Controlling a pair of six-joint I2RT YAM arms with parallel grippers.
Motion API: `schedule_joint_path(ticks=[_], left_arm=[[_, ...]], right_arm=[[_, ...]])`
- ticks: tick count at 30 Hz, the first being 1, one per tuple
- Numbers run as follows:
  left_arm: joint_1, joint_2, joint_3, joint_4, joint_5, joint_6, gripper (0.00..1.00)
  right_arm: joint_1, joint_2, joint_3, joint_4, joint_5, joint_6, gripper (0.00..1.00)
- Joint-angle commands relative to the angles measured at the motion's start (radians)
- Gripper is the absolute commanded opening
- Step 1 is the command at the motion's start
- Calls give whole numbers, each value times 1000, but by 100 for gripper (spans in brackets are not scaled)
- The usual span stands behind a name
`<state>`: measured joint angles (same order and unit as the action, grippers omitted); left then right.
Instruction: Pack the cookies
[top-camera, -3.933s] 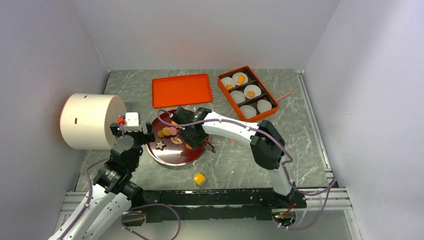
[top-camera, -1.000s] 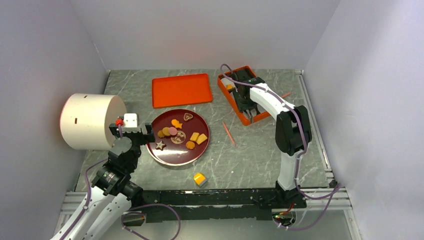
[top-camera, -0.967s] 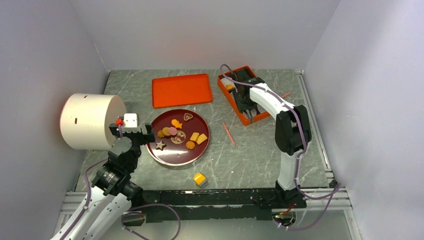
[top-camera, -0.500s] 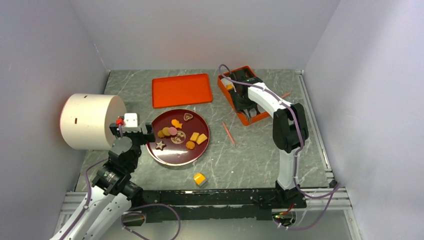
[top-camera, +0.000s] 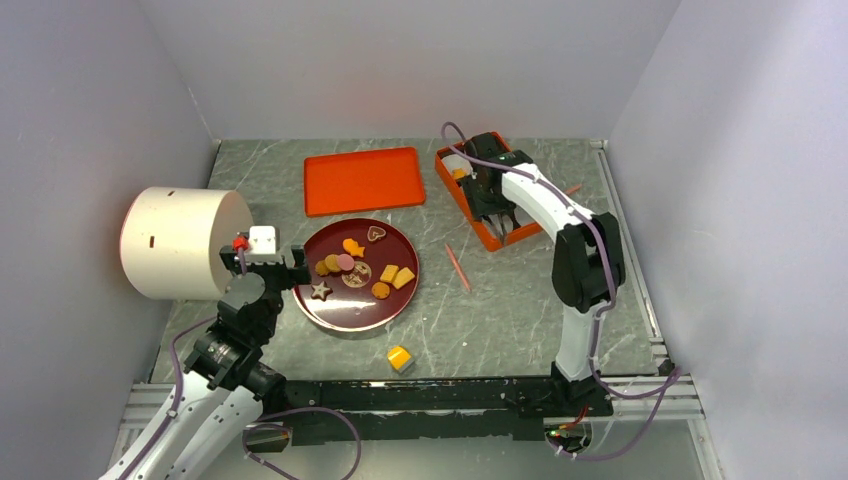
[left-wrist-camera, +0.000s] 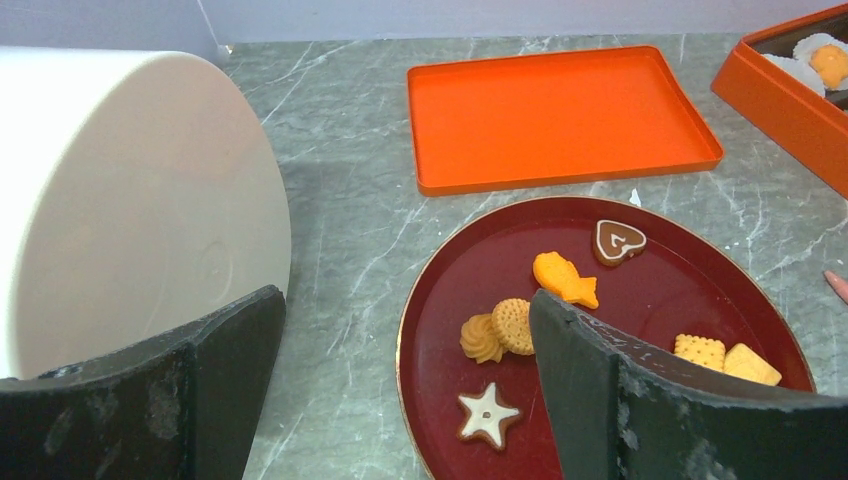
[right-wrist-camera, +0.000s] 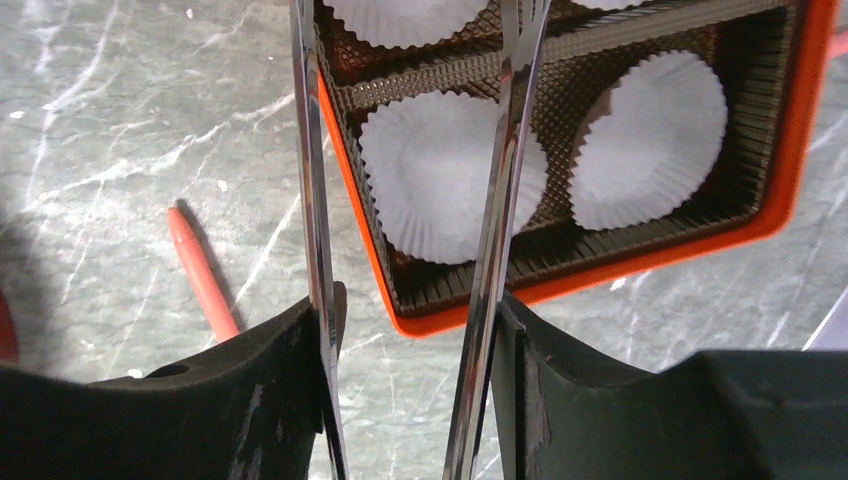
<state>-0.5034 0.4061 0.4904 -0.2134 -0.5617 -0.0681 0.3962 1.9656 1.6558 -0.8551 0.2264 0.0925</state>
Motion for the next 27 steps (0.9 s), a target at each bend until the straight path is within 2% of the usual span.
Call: schedule_joint_path(ticks=[1,10,27], left_arm=[[3,9,10,34,7,-9,96],[5,20,13,32,1,-1,96],[6,40,22,15,-15,11,96]], right_arm=[[-1,-146,16,-16,-5,-13,56],[60,-307,-61,-39,-67,-4,52],[433,-399,-177,-116,-84,22,51]])
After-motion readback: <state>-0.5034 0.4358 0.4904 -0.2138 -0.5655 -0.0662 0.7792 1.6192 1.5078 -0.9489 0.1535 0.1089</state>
